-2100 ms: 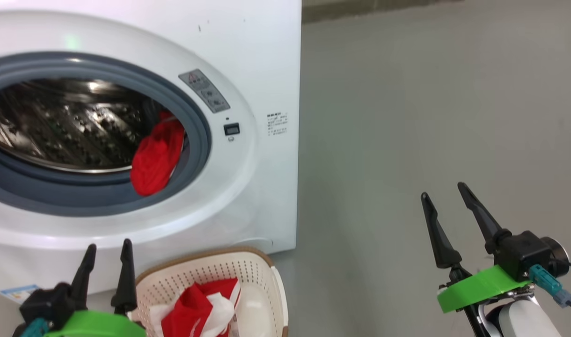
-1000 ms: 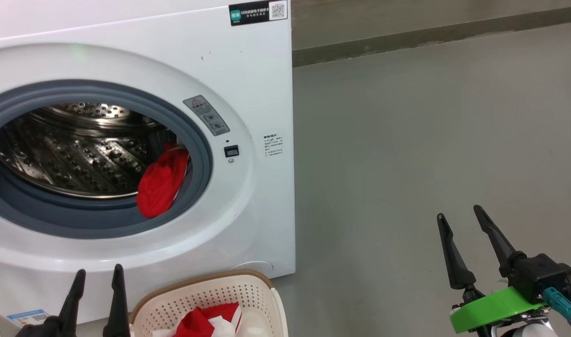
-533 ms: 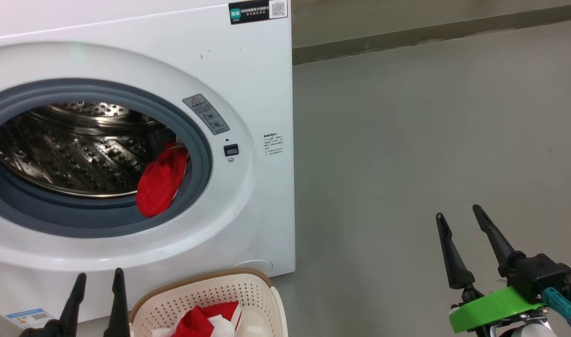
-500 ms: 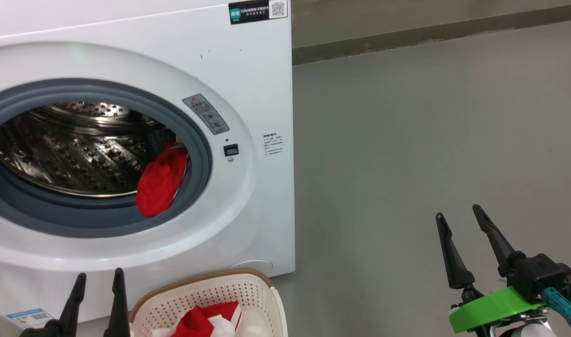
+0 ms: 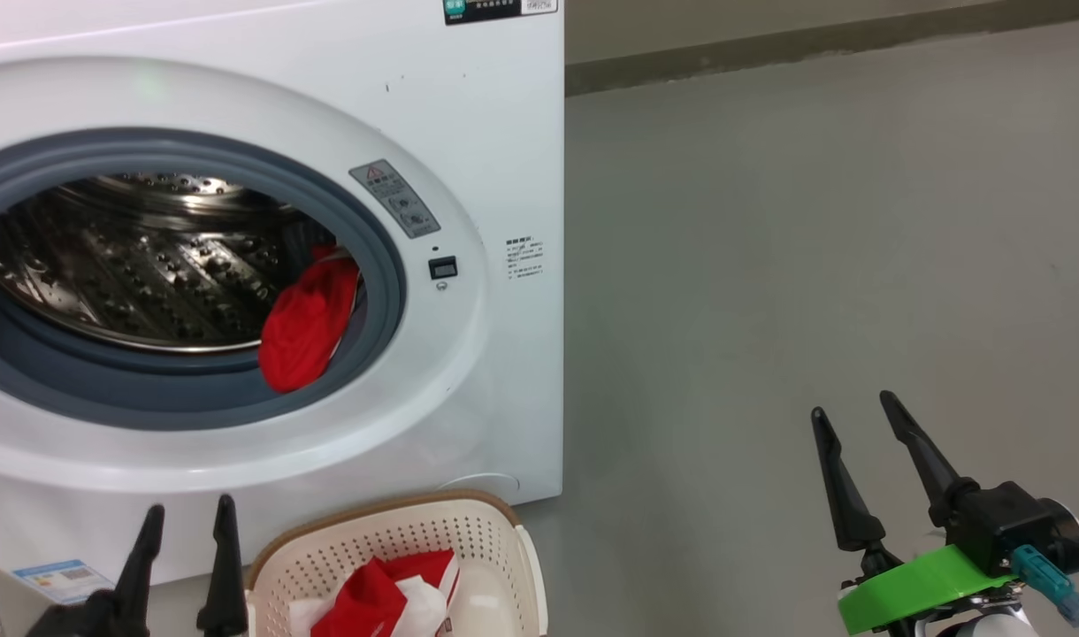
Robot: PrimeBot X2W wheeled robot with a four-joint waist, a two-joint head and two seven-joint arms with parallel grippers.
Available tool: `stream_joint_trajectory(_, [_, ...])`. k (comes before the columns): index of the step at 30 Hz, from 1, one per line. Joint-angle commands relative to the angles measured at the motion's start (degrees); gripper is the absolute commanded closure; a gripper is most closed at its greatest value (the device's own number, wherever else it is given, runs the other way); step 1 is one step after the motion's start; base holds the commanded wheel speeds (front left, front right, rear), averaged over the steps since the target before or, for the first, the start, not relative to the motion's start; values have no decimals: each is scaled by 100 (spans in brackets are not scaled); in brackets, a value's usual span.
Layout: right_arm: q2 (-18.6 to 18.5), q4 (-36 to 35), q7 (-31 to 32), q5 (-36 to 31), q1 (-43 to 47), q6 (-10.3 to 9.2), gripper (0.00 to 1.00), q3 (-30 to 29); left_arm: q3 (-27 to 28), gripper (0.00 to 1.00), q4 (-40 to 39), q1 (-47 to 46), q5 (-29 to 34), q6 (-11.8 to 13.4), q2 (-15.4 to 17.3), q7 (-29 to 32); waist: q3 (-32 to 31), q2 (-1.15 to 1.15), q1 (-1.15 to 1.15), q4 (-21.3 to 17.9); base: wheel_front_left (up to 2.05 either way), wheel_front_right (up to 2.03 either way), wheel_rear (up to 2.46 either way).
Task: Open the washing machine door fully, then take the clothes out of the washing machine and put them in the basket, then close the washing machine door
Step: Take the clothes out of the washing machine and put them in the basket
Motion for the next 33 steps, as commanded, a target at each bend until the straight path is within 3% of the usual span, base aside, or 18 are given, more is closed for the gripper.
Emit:
stream_joint_trajectory(1, [-31, -131, -36, -26, -136, 35, 0, 167, 197, 0, -108, -318, -8, 27, 84, -56, 69, 0, 0, 32, 0, 0, 0])
stream_joint_trajectory(20, [-78, -224, -36, 3, -769, 35, 0, 317, 111, 0, 1109, -2491, -126, -24, 415, -63, 1382, 0, 0, 38, 0, 0, 0])
stream_joint_trajectory(33, [-148, -292, -36, 23, -1261, 35, 0, 487, 523, 0, 1987, -4359, -84, -74, 804, -70, 2392, 0, 0, -164, 0, 0, 0])
